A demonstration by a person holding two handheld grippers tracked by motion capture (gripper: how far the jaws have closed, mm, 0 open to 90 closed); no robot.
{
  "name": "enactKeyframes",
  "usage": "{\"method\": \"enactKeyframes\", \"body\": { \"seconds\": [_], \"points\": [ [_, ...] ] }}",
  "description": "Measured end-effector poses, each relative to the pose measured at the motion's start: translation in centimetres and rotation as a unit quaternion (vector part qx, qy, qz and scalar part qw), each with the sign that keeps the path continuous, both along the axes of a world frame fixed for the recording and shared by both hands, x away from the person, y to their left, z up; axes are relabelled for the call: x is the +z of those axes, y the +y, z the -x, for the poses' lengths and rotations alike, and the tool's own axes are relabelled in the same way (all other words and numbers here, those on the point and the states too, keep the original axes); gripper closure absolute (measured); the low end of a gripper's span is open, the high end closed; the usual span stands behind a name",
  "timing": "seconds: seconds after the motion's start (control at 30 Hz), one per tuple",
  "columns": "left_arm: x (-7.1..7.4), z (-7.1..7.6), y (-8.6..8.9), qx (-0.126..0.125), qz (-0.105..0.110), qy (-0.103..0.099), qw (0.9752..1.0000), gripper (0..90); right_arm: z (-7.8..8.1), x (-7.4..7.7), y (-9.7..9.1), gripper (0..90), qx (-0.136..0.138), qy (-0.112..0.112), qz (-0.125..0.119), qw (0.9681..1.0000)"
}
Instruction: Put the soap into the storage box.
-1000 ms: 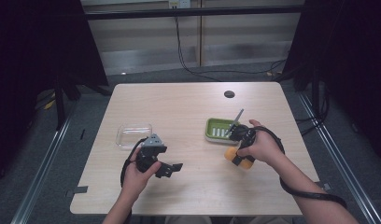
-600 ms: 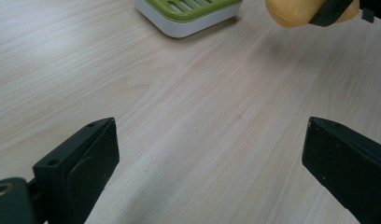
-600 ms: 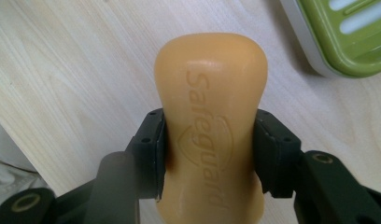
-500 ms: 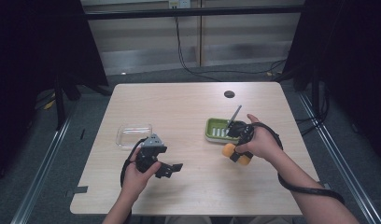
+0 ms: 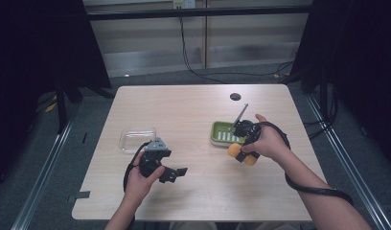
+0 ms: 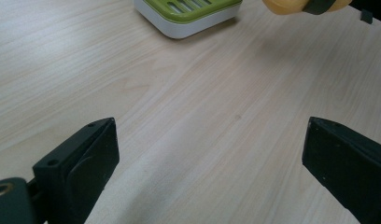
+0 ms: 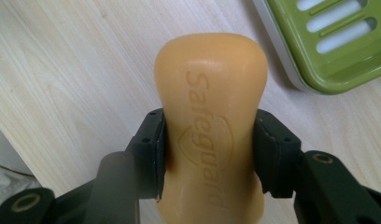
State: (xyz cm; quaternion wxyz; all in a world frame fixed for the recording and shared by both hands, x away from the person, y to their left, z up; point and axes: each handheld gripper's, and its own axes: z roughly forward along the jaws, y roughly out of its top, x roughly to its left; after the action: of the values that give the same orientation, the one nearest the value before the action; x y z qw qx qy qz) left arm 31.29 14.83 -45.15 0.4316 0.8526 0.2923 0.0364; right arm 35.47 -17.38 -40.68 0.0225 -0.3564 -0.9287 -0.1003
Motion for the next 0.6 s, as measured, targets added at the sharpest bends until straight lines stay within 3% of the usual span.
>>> {"method": "enactKeyframes", "body": {
  "seconds": [0.6],
  "points": [
    [-0.03,-0.06,0.12,0.001,-0.003,0.003,1.0000,3.9,-0.85,0.50,0.21,50.1,0.012,-0.009,0.001,0.9999]
  ]
}}
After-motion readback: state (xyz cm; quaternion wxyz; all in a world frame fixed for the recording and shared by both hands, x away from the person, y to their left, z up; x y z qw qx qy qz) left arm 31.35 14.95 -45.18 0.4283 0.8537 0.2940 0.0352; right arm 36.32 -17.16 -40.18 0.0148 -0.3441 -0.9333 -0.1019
